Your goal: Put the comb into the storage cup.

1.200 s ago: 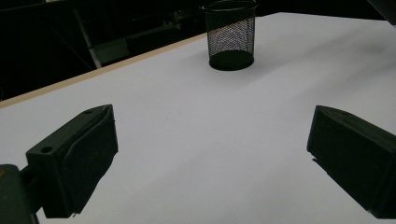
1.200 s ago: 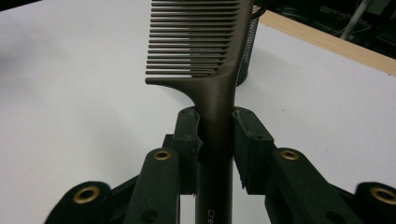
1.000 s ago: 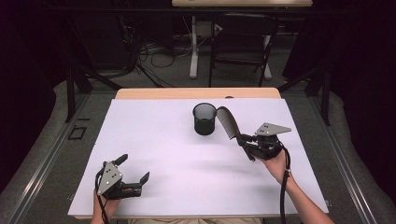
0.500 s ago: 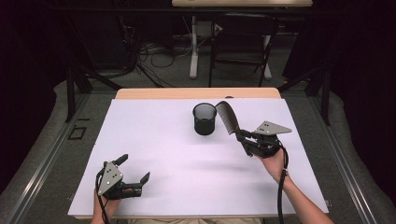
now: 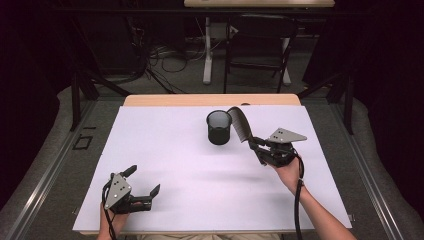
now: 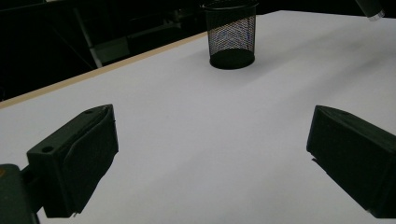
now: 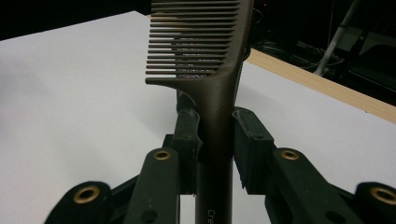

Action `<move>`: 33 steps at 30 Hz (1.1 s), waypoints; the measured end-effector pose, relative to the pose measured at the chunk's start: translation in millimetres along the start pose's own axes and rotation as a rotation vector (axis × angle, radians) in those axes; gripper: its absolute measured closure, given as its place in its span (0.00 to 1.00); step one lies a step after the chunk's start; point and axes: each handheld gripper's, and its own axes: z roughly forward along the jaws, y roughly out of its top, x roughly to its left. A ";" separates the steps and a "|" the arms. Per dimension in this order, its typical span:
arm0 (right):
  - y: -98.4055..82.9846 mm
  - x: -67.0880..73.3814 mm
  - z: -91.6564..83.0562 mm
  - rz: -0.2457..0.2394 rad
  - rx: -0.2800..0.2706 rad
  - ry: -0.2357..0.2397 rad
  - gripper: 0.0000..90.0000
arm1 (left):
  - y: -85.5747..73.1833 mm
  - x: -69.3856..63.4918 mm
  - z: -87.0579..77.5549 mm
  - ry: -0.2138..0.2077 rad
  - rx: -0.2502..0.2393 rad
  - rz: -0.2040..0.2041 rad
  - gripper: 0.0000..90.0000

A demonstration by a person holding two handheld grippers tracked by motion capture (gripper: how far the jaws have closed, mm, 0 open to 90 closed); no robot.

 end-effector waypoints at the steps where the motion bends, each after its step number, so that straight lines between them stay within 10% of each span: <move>1: 0.6 0.1 0.2 0.000 -0.006 -0.002 0.81 | 0.0 -0.1 0.1 0.001 0.001 0.001 0.02; 33: 22.3 0.5 12.8 -0.006 -0.052 -0.009 0.81 | 0.1 0.1 0.3 -0.001 0.001 0.002 0.03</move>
